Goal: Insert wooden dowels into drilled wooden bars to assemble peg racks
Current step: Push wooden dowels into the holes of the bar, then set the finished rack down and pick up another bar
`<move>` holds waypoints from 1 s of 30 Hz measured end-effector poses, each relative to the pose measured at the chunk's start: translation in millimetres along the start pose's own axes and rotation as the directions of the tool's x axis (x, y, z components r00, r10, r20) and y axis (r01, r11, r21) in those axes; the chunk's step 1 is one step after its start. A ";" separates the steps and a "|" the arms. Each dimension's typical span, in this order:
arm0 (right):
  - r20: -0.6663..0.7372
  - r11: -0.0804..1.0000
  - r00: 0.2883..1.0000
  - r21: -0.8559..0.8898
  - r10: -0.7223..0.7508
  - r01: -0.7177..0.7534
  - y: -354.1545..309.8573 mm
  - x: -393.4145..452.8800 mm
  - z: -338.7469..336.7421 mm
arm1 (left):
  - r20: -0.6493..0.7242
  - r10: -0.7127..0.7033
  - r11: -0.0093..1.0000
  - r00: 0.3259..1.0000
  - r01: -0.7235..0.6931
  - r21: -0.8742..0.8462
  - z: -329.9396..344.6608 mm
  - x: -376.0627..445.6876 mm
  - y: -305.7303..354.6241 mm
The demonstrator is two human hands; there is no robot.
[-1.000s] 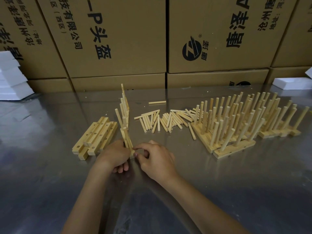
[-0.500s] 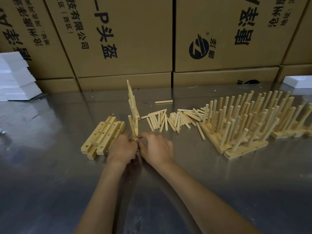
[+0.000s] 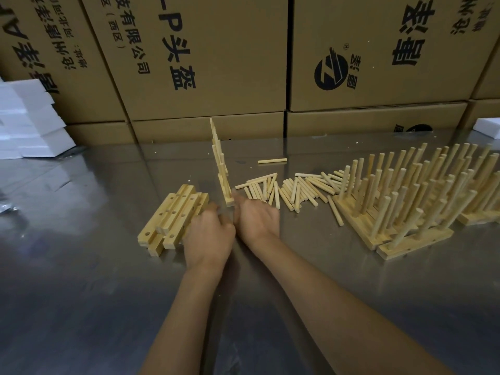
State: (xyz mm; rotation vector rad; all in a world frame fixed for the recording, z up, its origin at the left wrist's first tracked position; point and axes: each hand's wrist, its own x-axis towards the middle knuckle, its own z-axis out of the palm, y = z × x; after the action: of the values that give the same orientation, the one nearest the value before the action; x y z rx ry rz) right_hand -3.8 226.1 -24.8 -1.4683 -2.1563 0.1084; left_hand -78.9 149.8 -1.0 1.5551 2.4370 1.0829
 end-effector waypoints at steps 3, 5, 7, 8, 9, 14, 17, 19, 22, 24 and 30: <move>-0.053 0.999 0.999 0.049 -0.007 0.009 1.8 -5.9 -1.3 | -0.114 0.108 0.954 0.988 -0.070 0.292 -4.9 4.0 -6.8; -0.053 0.994 0.998 0.106 0.035 -0.030 2.6 -9.0 -2.4 | -0.106 0.086 0.888 0.991 -0.028 0.460 -11.0 7.5 -13.4; 0.019 0.981 0.997 0.178 0.071 -0.073 5.8 -11.1 -4.0 | -0.067 0.029 0.845 0.997 0.011 0.535 -14.0 8.9 -19.3; 0.074 0.969 0.994 0.228 0.079 -0.094 8.4 -12.3 -5.7 | -0.061 0.016 0.835 0.998 0.020 0.550 -14.1 8.8 -20.3; 0.120 0.947 0.990 0.303 0.077 -0.110 11.6 -14.2 -7.6 | -0.069 0.019 0.828 0.997 0.023 0.560 -14.3 8.3 -19.9; -0.167 0.959 0.985 0.281 0.033 0.016 28.4 -33.2 -18.0 | -0.114 0.085 0.826 0.990 -0.006 0.564 -13.0 2.5 -10.3; -0.197 1.000 0.980 0.015 0.005 -0.002 39.2 -37.5 -24.6 | -0.074 0.081 0.855 0.994 -0.031 0.518 -12.4 -0.4 -9.5; -0.057 0.999 0.998 -0.038 0.000 -0.002 44.9 -39.5 -26.2 | -0.033 0.089 0.870 0.995 -0.062 0.490 -11.9 -1.4 -9.3; 0.004 0.996 1.000 -0.094 -0.008 0.008 43.4 -44.0 -28.0 | 0.018 0.102 0.930 0.995 -0.102 0.354 -10.6 -3.7 -5.5; -0.014 0.998 1.000 -0.068 0.000 -0.001 42.2 -47.4 -31.6 | 0.037 0.078 0.975 0.996 -0.084 0.206 -9.0 -6.5 0.0; -0.098 0.999 0.994 0.007 0.042 -0.042 60.9 -67.8 -46.8 | 0.173 0.029 0.997 0.984 -0.015 -0.079 -2.4 -11.0 12.5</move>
State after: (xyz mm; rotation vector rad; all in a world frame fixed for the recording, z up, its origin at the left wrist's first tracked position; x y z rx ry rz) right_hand 87.7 180.5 -31.2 -1.4859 -2.0461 0.0550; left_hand -64.7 142.7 4.7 1.5841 2.2427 0.9866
